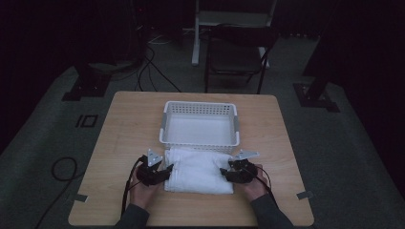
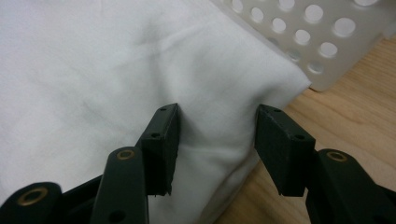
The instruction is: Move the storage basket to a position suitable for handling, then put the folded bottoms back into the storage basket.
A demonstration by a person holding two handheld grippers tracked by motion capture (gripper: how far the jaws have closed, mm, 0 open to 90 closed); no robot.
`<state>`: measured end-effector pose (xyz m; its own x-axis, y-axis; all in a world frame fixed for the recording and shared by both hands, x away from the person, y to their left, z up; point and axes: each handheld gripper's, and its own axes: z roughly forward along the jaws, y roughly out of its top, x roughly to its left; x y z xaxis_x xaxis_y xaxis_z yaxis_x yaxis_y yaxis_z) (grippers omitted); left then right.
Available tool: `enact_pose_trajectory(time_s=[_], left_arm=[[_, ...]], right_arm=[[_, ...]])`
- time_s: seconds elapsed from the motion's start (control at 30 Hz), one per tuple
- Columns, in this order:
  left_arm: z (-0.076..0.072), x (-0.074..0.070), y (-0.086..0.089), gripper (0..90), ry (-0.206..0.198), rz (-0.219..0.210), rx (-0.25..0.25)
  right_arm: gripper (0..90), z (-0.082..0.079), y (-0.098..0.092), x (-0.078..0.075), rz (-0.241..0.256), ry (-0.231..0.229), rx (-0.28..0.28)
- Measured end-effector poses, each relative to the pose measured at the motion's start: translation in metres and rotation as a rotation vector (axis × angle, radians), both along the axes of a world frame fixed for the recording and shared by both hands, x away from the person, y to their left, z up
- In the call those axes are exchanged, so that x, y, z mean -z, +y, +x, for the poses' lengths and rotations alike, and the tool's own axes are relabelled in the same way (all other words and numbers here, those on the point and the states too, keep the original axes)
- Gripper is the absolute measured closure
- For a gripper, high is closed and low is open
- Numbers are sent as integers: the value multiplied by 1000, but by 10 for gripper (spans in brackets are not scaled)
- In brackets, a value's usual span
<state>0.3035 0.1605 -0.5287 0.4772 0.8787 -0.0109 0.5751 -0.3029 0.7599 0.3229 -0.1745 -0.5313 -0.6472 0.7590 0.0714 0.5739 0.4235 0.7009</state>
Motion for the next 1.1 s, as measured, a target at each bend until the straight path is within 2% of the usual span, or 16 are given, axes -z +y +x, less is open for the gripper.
enact_pose_trajectory(time_s=[0.07,0.13,0.17,0.27,0.37,0.5,0.57,0.73,0.8,0.93,1.0,1.1], left_arm=[[3,-3,3,457,16,-21,4],[6,-9,8,455,38,-64,5],[6,-14,12,451,34,-91,2],[7,-29,16,428,-2,-132,-2],[8,-43,15,398,-36,-165,21],[7,-55,10,372,-52,-194,53],[6,-57,8,374,-47,-208,66],[3,-52,4,381,-24,-212,82],[1,-47,2,366,-13,-208,68],[-6,-35,-4,252,-16,-145,12],[-7,-27,-6,186,4,-132,1],[-7,-14,-8,138,32,-123,0]], right_arm=[[492,1,1,0,-4,-6,3],[489,2,2,0,-6,-8,5],[486,2,2,0,-4,-7,5],[483,2,1,0,2,-5,10],[483,2,2,0,0,-7,13],[483,2,2,0,3,-5,15],[482,2,2,0,2,-4,16],[482,1,2,0,-1,-4,19],[480,1,2,0,0,-3,20],[479,1,1,0,2,-1,20],[478,1,1,0,2,0,20],[476,1,1,0,3,0,19]])
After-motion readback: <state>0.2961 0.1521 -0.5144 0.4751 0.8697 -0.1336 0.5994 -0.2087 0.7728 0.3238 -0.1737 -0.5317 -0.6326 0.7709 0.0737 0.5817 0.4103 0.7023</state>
